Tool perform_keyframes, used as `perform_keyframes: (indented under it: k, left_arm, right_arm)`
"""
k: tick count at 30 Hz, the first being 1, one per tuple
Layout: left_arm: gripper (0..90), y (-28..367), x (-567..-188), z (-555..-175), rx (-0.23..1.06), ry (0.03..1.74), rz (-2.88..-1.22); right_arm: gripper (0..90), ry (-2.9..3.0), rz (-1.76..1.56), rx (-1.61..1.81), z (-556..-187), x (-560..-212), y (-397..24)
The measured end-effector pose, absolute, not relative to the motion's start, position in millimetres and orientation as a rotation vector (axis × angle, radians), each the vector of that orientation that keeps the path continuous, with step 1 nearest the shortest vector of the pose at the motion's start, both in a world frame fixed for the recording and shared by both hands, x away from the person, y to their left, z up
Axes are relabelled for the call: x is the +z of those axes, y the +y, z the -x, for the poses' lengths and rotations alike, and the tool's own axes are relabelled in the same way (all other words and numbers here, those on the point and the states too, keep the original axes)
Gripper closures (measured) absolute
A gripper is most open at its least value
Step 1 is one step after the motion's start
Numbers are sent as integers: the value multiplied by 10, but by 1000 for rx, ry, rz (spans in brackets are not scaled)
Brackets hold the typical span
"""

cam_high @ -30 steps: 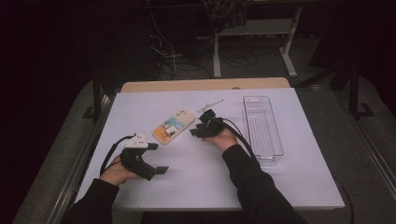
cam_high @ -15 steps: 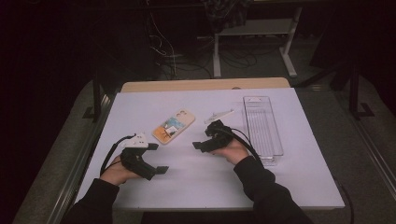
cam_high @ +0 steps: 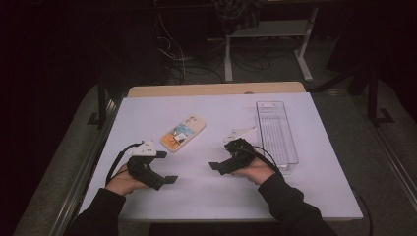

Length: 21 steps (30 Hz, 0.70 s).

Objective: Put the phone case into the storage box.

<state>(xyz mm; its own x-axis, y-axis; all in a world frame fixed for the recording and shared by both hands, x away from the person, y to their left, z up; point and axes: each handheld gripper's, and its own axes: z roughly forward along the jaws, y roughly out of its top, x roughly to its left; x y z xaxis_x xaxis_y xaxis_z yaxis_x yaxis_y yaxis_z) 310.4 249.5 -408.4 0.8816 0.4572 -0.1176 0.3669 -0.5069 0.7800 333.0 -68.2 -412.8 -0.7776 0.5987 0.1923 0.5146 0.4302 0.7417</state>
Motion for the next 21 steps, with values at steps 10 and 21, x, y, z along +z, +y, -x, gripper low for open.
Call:
perform_keyframes:
  k: [10, 21]
  left_arm:
    - [0, 2470, -4087, -3095, 137, 587, -2155]
    - [0, 2456, -4098, -3116, 152, 624, -2178]
  right_arm:
    - [0, 2589, -932, 1273, -3120, -4198, -791]
    - [0, 2576, -930, 1315, -3039, -4252, -910]
